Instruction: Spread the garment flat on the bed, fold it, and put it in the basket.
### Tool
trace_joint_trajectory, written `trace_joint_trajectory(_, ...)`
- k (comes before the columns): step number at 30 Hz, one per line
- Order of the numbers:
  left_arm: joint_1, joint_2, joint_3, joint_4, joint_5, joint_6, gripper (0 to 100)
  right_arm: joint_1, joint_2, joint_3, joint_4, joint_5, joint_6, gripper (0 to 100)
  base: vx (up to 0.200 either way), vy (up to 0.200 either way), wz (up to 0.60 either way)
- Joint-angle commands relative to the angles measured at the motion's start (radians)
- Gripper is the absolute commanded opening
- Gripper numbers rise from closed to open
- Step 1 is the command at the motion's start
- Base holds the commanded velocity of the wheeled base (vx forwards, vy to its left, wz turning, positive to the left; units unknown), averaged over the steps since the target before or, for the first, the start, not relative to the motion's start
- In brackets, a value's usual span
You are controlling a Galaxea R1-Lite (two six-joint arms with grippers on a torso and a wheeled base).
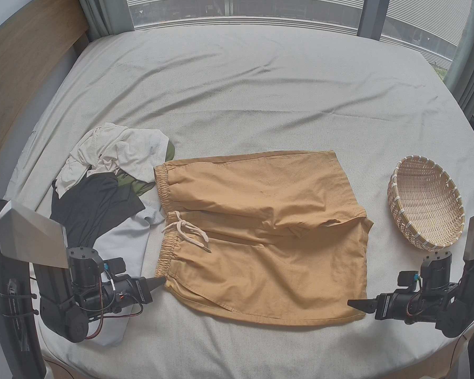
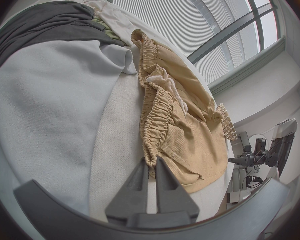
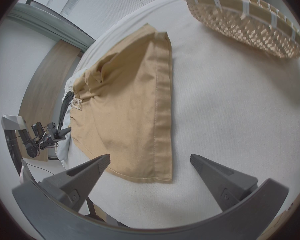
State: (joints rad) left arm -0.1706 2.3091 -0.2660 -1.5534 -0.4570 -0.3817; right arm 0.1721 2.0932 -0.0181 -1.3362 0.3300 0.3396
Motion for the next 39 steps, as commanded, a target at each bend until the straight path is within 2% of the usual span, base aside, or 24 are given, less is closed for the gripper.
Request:
trace_joint_trajectory(1,-0.003,-0.004,-0.002,-0.001,0.000,0.000,0,0.003,0.068,0.018,0.000,0.000,0.001,100,0.000,0.000,0.00)
trace_joint_trajectory(13,-0.001,-0.002,-0.006,-0.001,0.000,0.003,0,0.004,0.077,0.018,-0.005,0.003,0.001,100,0.000,0.000,0.00)
trace_joint_trajectory(14,-0.001,-0.002,-0.007,0.001,0.001,0.001,0,0.006,0.077,0.018,-0.008,0.003,0.001,0,0.000,0.000,0.00)
trace_joint_trajectory(27,-0.003,-0.001,-0.009,-0.001,0.001,0.003,0,0.033,0.084,0.018,-0.011,0.001,0.001,0,0.000,0.000,0.00)
trace_joint_trajectory(31,-0.001,0.001,-0.010,-0.001,0.001,0.006,0,0.021,0.031,0.018,0.005,-0.002,0.006,0,0.000,0.000,0.00)
trace_joint_trajectory(39,0.002,0.001,-0.015,-0.001,0.003,0.006,0,-0.039,-0.108,0.018,0.135,-0.005,-0.013,0,0.000,0.000,0.00)
